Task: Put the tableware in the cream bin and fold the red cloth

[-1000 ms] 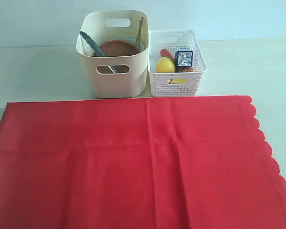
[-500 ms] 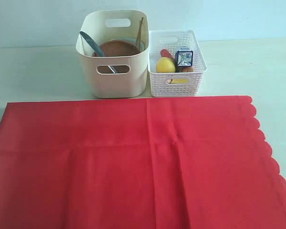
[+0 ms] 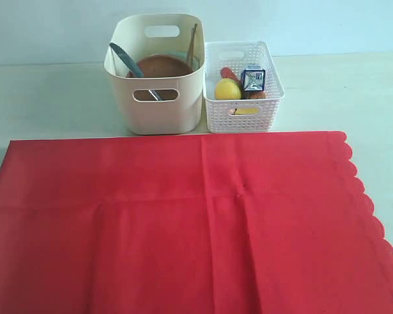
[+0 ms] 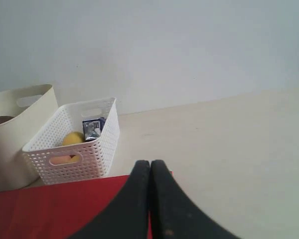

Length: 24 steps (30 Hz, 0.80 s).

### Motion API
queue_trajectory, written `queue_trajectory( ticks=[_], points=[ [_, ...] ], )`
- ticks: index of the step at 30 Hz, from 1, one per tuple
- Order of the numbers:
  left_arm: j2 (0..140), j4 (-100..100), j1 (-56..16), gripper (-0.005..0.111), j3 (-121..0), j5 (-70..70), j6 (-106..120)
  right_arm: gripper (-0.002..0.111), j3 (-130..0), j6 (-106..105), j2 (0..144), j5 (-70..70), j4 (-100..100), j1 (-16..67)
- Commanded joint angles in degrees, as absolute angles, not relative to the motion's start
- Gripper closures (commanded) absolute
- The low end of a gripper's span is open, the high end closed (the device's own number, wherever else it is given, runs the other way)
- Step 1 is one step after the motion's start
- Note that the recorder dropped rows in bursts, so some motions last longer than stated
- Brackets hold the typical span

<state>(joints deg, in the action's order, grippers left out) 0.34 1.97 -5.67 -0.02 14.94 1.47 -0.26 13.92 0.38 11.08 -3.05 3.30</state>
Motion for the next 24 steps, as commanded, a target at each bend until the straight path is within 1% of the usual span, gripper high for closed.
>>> queue_trajectory(
  ticks=[1,9,24],
  points=[
    [0.0,2.2,-5.9,0.104,0.0,14.7,1.2,0.108,0.0,13.1,0.0,13.1,-3.6,2.0],
    [0.0,2.2,-5.9,0.104,0.0,14.7,1.2,0.108,0.0,6.2,0.0,14.3,-3.6,2.0],
    [0.0,2.2,-5.9,0.104,0.0,14.7,1.2,0.108,0.0,5.6,0.0,16.1,-3.4,2.0]
  ],
)
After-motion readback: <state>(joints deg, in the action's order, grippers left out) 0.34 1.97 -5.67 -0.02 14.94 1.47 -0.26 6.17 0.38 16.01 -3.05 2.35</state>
